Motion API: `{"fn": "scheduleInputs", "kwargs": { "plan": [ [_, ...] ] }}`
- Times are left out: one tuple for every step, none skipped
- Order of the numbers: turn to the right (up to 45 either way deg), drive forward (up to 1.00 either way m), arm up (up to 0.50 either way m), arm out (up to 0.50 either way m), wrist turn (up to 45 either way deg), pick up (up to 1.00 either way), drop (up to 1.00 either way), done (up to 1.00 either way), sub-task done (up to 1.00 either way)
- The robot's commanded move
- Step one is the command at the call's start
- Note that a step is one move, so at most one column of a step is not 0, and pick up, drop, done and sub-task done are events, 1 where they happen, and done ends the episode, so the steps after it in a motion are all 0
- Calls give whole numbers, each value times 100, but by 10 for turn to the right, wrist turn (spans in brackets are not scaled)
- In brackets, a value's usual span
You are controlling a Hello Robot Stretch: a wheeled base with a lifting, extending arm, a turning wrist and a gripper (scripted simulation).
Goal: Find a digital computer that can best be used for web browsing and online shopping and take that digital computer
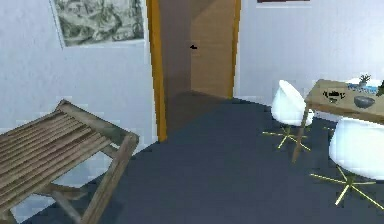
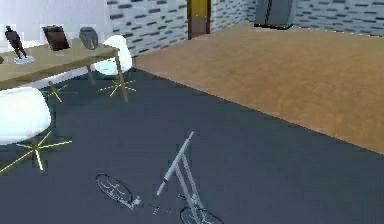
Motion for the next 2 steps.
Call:
{"fn": "scheduleInputs", "kwargs": {
  "plan": [
    [60,0,0,0,0,0,0,0,0],
    [0,25,0,0,0,0,0,0,0]
  ]
}}
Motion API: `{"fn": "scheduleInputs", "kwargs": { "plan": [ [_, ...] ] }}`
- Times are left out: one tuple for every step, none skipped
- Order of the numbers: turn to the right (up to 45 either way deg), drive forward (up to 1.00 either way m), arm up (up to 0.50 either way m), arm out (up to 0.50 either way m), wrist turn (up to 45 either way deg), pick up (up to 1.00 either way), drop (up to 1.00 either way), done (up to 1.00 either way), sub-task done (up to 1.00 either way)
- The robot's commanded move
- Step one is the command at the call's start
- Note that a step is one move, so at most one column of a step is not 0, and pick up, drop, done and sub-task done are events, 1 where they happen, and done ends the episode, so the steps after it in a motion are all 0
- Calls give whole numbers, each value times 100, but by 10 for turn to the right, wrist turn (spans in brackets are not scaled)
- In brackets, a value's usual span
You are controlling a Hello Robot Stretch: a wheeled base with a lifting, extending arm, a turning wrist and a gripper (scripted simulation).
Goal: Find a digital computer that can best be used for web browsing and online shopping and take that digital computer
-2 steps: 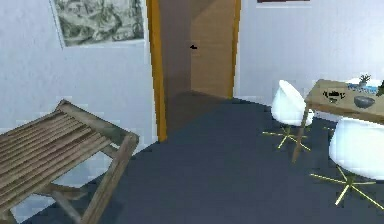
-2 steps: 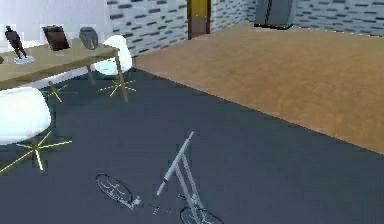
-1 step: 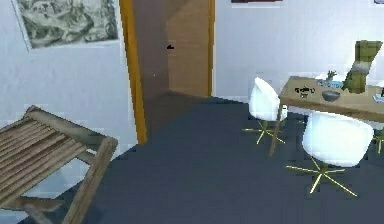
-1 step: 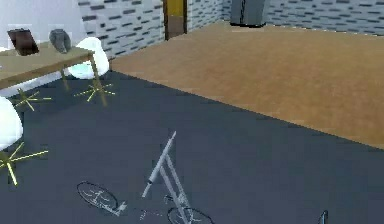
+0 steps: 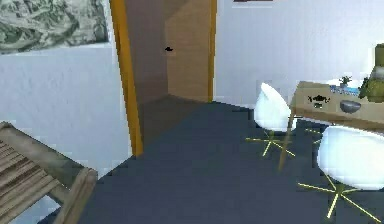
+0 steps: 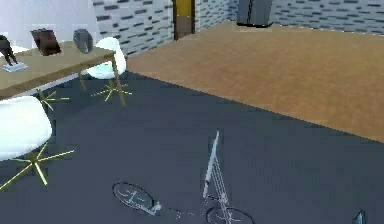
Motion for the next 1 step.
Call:
{"fn": "scheduleInputs", "kwargs": {
  "plan": [
    [0,55,0,0,0,0,0,0,0]
  ]
}}
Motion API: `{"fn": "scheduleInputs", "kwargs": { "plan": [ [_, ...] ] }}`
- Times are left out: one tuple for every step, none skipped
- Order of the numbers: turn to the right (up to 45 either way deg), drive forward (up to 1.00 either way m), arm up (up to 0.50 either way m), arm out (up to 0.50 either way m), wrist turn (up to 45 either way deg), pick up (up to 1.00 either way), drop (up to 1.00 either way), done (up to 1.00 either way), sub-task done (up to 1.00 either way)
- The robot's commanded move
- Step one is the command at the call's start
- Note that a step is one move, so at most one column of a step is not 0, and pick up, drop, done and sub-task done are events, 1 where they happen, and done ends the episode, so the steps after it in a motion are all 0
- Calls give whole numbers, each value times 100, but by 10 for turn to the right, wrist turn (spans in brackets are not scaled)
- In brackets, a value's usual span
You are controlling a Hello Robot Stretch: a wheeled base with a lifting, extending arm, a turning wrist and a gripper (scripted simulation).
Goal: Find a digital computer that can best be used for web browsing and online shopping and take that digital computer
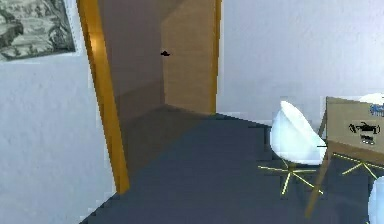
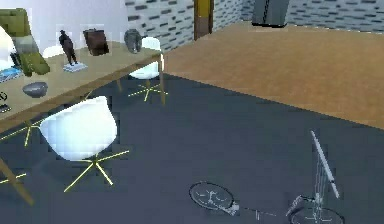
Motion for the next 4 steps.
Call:
{"fn": "scheduleInputs", "kwargs": {
  "plan": [
    [-30,0,0,0,0,0,0,0,0],
    [0,100,0,0,0,0,0,0,0],
    [-60,0,0,0,0,0,0,0,0],
    [0,30,0,0,0,0,0,0,0]
  ]
}}
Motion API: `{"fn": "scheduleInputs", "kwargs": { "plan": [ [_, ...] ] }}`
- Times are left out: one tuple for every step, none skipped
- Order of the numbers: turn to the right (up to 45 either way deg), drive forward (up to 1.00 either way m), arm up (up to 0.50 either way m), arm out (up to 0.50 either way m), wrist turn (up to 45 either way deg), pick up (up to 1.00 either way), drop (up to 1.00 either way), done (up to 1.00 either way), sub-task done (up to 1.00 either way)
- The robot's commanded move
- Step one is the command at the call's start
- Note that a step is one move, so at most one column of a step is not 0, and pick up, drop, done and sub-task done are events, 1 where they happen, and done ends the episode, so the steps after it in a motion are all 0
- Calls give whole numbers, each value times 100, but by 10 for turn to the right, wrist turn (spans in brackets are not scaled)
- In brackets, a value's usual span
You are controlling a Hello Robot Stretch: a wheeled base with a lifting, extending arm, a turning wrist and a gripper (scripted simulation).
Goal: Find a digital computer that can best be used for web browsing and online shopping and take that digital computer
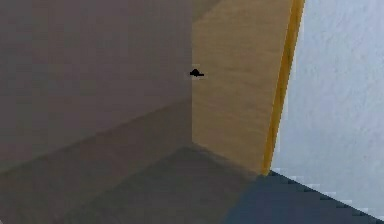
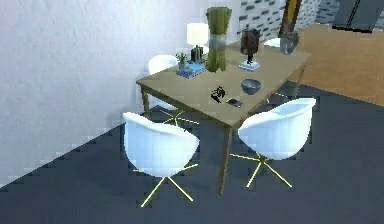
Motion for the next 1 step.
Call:
{"fn": "scheduleInputs", "kwargs": {
  "plan": [
    [120,0,0,0,0,0,0,0,0]
  ]
}}
